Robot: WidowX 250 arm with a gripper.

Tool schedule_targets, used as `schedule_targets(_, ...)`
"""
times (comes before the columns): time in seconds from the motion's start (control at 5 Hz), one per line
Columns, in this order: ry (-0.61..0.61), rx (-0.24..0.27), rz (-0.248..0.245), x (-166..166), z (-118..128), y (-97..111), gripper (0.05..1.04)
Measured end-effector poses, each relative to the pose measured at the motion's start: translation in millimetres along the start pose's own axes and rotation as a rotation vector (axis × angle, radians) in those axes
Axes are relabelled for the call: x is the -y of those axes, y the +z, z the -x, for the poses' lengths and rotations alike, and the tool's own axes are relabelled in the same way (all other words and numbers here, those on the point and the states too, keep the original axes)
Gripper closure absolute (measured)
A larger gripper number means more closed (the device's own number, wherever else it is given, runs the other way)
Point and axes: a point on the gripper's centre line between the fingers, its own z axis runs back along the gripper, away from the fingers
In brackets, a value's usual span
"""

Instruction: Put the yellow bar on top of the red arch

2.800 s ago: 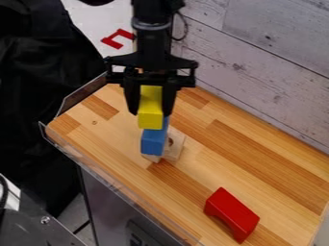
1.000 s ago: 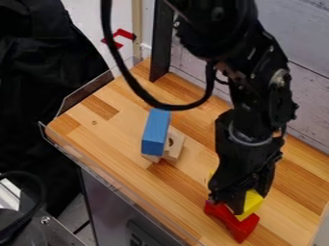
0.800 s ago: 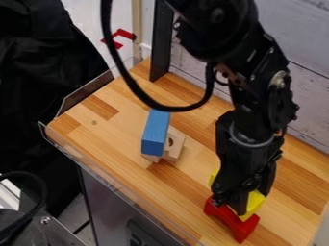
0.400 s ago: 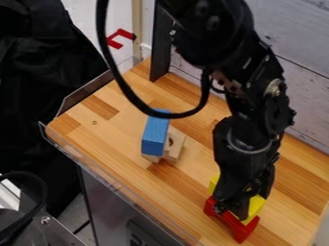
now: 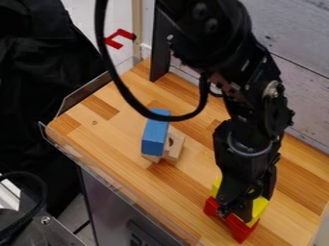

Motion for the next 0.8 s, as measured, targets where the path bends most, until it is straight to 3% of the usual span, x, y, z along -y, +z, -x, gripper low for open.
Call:
schedule_targets(0.2,-0.011,-0.015,0.004,-1.4,1.9,-1.1,0.492)
schedule_targets(0.4,-0.02,-0.014,-0.03,-7.4,0.6,-5.9,0.199)
schedule_targets(0.6,-0.027,-0.014,-0.055,-10.3,0.2,-5.1,0.073)
schedule_targets(0.8,-0.034,-0.007,-0.053,-9.7,-1.7,-5.1,0.08)
